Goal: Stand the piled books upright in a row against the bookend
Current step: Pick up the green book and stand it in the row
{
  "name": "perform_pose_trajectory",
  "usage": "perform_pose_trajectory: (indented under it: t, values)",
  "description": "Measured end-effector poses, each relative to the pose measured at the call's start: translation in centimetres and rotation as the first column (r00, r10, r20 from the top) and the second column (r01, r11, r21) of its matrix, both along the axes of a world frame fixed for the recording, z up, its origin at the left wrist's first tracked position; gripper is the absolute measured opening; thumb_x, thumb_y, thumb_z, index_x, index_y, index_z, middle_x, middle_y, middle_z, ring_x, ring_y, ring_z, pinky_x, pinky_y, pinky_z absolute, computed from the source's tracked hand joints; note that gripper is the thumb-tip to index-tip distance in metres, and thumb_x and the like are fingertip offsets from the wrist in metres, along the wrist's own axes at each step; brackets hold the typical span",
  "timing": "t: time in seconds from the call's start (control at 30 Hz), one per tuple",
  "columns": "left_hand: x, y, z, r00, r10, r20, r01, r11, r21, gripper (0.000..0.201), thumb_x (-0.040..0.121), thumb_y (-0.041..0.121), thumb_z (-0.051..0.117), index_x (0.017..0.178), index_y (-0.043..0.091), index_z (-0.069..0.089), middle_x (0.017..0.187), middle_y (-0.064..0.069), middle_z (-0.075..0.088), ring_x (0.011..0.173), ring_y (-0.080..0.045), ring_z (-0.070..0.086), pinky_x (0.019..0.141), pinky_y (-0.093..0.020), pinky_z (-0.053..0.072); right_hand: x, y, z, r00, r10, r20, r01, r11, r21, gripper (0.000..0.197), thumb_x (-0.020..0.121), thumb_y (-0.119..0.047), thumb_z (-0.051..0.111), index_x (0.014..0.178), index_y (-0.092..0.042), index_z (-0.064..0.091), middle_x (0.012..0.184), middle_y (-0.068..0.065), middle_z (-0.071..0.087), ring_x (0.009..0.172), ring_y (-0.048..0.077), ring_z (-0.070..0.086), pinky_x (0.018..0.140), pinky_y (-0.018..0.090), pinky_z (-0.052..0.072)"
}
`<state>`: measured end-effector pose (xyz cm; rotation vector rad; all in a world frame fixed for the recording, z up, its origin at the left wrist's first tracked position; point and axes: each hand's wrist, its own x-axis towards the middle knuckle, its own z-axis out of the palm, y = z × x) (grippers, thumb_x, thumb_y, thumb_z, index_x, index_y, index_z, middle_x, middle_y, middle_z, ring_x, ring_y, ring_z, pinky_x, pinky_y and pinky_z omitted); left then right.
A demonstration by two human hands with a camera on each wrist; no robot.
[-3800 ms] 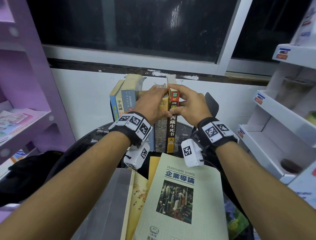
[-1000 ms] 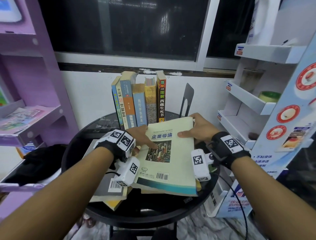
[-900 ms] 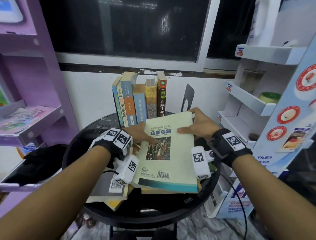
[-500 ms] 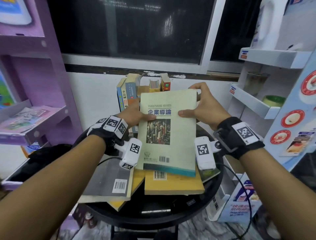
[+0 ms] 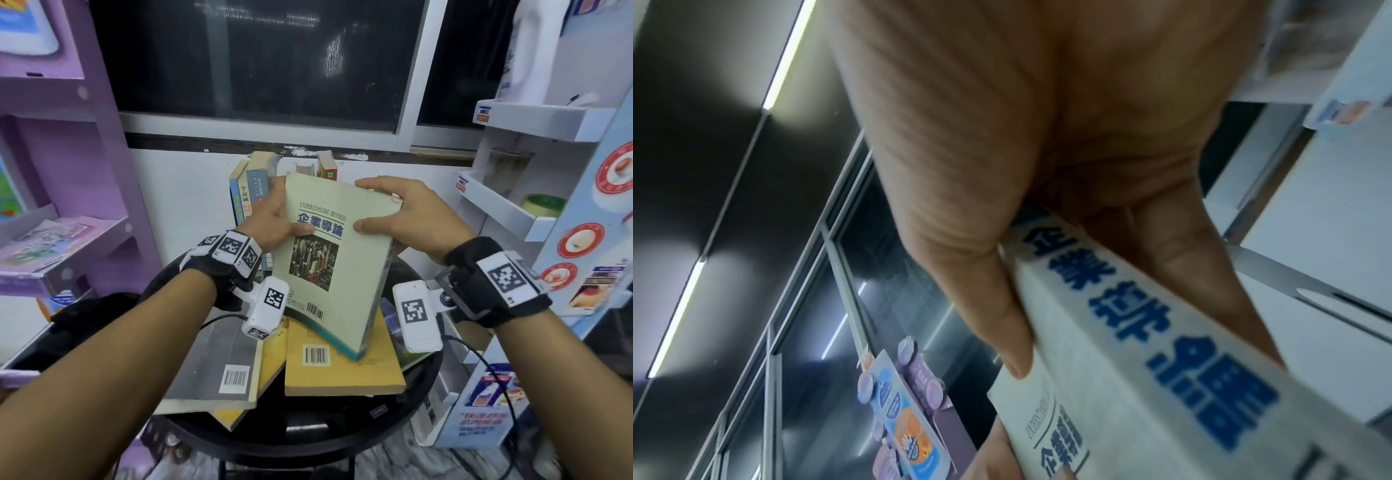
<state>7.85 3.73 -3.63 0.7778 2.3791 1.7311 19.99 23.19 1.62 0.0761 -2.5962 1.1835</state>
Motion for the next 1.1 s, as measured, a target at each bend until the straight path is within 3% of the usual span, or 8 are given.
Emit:
perform_pose_trajectory:
  t: [0.2, 0.37, 0.5, 0.67, 0.73, 0.83, 0.93, 1.1]
  values:
    - [0.1, 0.4, 0.3, 0.999, -0.035, -0.004, 0.035, 0.999, 0.007, 0.086, 0.079, -0.005, 0.068, 0.138, 0.029, 0.015, 0.132, -0.009, 0.053, 0.120, -0.025, 0.055, 0.096, -0.048, 0.050, 0.4, -0.5, 0.1, 0.999, -0.047, 0.007, 0.046, 0.995, 0.092, 0.071, 0.071, -0.025, 0.082, 0.134, -0.034, 0.050, 0.123, 0.001, 0.054, 0.105, 0.021, 0.058, 0.077, 0.038, 0.059]
    - [0.1, 0.3, 0.2, 1.000, -0.019, -0.024, 0.019, 1.000, -0.004, 0.089, 0.075, -0.005, 0.072, 0.136, 0.033, 0.019, 0.130, -0.007, 0.054, 0.121, -0.025, 0.053, 0.098, -0.050, 0.048, 0.8, -0.7, -0.4, 0.994, -0.072, -0.077, 0.077, 0.994, 0.073, 0.065, 0.078, -0.018, 0.078, 0.136, -0.027, 0.051, 0.116, -0.009, 0.055, 0.100, 0.010, 0.053, 0.067, 0.010, 0.043]
    - [0.1, 0.2, 0.3, 0.999, -0.011, -0.031, 0.011, 1.000, 0.004, 0.083, 0.076, -0.007, 0.071, 0.139, 0.023, 0.026, 0.127, -0.006, 0.057, 0.119, -0.020, 0.055, 0.096, -0.041, 0.051, 0.9, -1.1, -0.6, 0.989, -0.067, -0.132, 0.071, 0.997, 0.027, 0.063, 0.078, -0.015, 0.077, 0.136, -0.022, 0.053, 0.119, -0.008, 0.058, 0.102, 0.006, 0.052, 0.067, 0.005, 0.041]
    - [-0.1, 0.3, 0.4, 0.998, -0.021, -0.058, 0.023, 1.000, 0.017, 0.078, 0.076, -0.006, 0.071, 0.138, 0.021, 0.032, 0.125, -0.005, 0.057, 0.116, -0.017, 0.054, 0.087, -0.028, 0.050, 1.1, -0.9, -0.3, 0.984, -0.081, -0.161, 0.088, 0.995, 0.037, 0.060, 0.079, -0.015, 0.077, 0.134, -0.022, 0.055, 0.117, -0.009, 0.058, 0.100, 0.004, 0.051, 0.066, 0.003, 0.040]
    - [-0.5, 0.5, 0.4, 0.997, -0.011, -0.076, 0.014, 0.999, 0.029, 0.076, 0.077, -0.007, 0.069, 0.139, 0.020, 0.034, 0.126, -0.004, 0.057, 0.118, -0.016, 0.052, 0.096, -0.033, 0.047, 1.4, -0.3, 0.1, 0.982, -0.102, -0.160, 0.107, 0.994, 0.024, 0.058, 0.079, -0.016, 0.076, 0.133, -0.022, 0.056, 0.114, -0.010, 0.058, 0.099, 0.006, 0.053, 0.073, 0.009, 0.044]
    - [-1.0, 1.1, 0.3, 0.980, 0.061, -0.188, -0.064, 0.998, -0.011, 0.066, 0.079, 0.002, 0.070, 0.135, 0.025, 0.043, 0.125, 0.003, 0.058, 0.119, -0.012, 0.052, 0.102, -0.036, 0.043, 1.9, 0.9, 0.7, 0.979, -0.136, -0.153, 0.140, 0.990, 0.014, 0.058, 0.077, -0.017, 0.078, 0.132, -0.021, 0.058, 0.120, -0.005, 0.062, 0.103, 0.012, 0.059, 0.087, 0.030, 0.053]
    - [-1.4, 1.9, 0.5, 0.936, 0.124, -0.330, -0.157, 0.985, -0.076, 0.057, 0.083, 0.014, 0.069, 0.134, 0.027, 0.046, 0.130, 0.006, 0.056, 0.121, -0.009, 0.049, 0.104, -0.033, 0.039, 2.2, 2.1, 1.4, 0.968, -0.189, -0.168, 0.195, 0.981, 0.023, 0.056, 0.077, -0.016, 0.078, 0.129, -0.020, 0.060, 0.114, -0.005, 0.063, 0.100, 0.014, 0.061, 0.088, 0.034, 0.054]
    - [-1.7, 3.6, 1.8, 0.855, 0.181, -0.485, -0.285, 0.947, -0.150, 0.056, 0.085, 0.018, 0.066, 0.137, 0.024, 0.046, 0.139, -0.001, 0.046, 0.129, -0.018, 0.041, 0.107, -0.037, 0.032, 1.7, 3.4, 1.8, 0.947, -0.257, -0.192, 0.272, 0.960, 0.059, 0.052, 0.077, -0.016, 0.077, 0.126, -0.024, 0.061, 0.105, -0.005, 0.062, 0.104, 0.018, 0.059, 0.089, 0.038, 0.054]
